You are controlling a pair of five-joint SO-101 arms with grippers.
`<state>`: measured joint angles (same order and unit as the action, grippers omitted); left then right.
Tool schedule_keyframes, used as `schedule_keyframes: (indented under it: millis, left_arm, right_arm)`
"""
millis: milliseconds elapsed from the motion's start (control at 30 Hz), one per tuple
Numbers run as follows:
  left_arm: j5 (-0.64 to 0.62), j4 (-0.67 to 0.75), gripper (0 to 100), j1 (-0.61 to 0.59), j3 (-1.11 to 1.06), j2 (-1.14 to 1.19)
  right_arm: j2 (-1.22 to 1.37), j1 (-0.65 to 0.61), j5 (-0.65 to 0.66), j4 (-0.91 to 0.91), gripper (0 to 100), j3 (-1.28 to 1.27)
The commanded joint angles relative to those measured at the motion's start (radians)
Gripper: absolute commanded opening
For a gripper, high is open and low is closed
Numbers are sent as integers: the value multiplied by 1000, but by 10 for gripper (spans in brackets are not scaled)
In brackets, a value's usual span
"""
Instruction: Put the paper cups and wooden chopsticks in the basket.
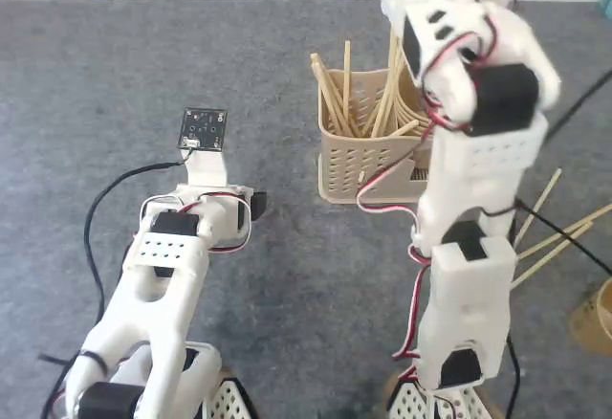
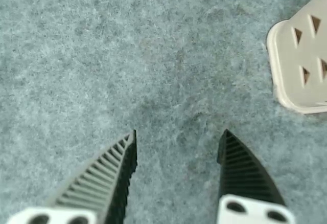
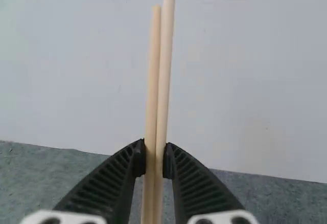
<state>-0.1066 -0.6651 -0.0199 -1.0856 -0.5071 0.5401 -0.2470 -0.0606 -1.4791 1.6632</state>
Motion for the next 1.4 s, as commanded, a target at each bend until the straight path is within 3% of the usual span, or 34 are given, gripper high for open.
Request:
schedule_keyframes:
  millis: [0,167,667,1133,1367]
  left_arm:
    - [-8,25,246,-8,58,-12]
    - [-8,21,246,-8,64,-12]
    - [-6,21,246,-9,65,-12]
    - [-5,20,246,-9,64,-12]
    - [-5,20,246,-9,64,-12]
  right_arm:
    - [2,-5,0,24,8,18]
    - [-16,-7,-112,-48,9,20]
    - [-140,-50,-178,-315,9,20]
    - [-334,-48,-166,-329,8,8]
    - [-587,-50,-167,-325,8,-325]
